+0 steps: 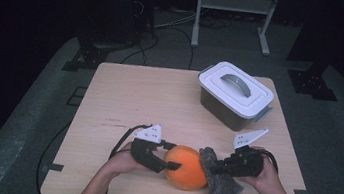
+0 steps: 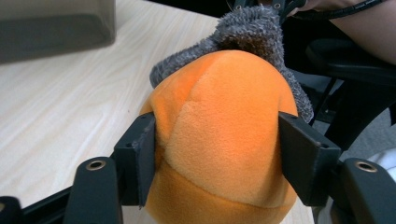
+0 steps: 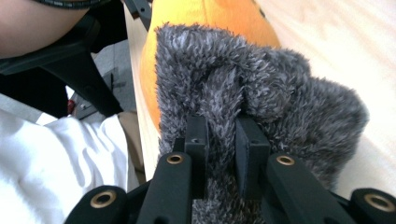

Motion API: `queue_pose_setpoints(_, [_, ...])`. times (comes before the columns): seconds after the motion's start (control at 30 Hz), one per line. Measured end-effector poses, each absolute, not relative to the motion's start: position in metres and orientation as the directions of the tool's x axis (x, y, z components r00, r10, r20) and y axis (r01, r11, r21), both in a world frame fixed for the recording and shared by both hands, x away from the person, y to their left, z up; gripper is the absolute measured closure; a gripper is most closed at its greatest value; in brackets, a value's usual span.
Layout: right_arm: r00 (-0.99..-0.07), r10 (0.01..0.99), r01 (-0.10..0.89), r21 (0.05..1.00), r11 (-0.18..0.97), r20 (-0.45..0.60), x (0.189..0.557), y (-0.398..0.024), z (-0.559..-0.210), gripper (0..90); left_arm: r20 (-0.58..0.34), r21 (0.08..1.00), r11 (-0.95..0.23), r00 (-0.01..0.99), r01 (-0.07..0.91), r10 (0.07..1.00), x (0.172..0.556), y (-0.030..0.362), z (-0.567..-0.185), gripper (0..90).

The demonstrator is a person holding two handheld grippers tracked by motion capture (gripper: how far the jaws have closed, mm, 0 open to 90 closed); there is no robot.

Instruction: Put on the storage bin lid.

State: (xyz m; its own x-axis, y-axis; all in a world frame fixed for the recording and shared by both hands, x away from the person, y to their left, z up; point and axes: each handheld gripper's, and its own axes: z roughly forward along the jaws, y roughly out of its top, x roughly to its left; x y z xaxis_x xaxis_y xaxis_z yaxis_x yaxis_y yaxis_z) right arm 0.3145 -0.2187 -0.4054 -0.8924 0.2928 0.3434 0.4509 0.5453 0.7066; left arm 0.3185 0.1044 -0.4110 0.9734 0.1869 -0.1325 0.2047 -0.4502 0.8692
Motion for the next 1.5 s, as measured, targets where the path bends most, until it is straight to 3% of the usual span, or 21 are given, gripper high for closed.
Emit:
queue_pose_setpoints(0.23, [-0.910,0.313,0.393,0.809,0.438,0.273,0.306,-0.209,-0.379,77.0,-0.027,0.859,-0.502,0.987,0.105,0.160,0.305,0.092,-0.396,37.4])
queue_pose_setpoints(0.37, [-0.926,0.298,0.353,0.816,0.457,0.233,0.298,-0.194,-0.371,76.8,0.006,0.853,-0.518,0.989,0.071,0.146,0.298,0.085,-0.394,38.1])
queue_pose_setpoints(0.93, [-0.899,0.317,0.430,0.741,0.516,0.301,0.310,-0.196,-0.401,76.7,0.006,0.868,-0.488,0.981,0.093,0.196,0.305,0.103,-0.388,40.4])
queue_pose_setpoints(1.27, [-0.919,0.296,0.370,0.827,0.423,0.260,0.302,-0.195,-0.373,76.7,0.042,0.857,-0.513,0.987,0.044,0.156,0.297,0.084,-0.390,36.0])
queue_pose_setpoints(1.5, [-0.922,0.301,0.363,0.808,0.463,0.242,0.301,-0.187,-0.378,76.6,0.035,0.864,-0.501,0.986,0.051,0.161,0.297,0.081,-0.393,35.6])
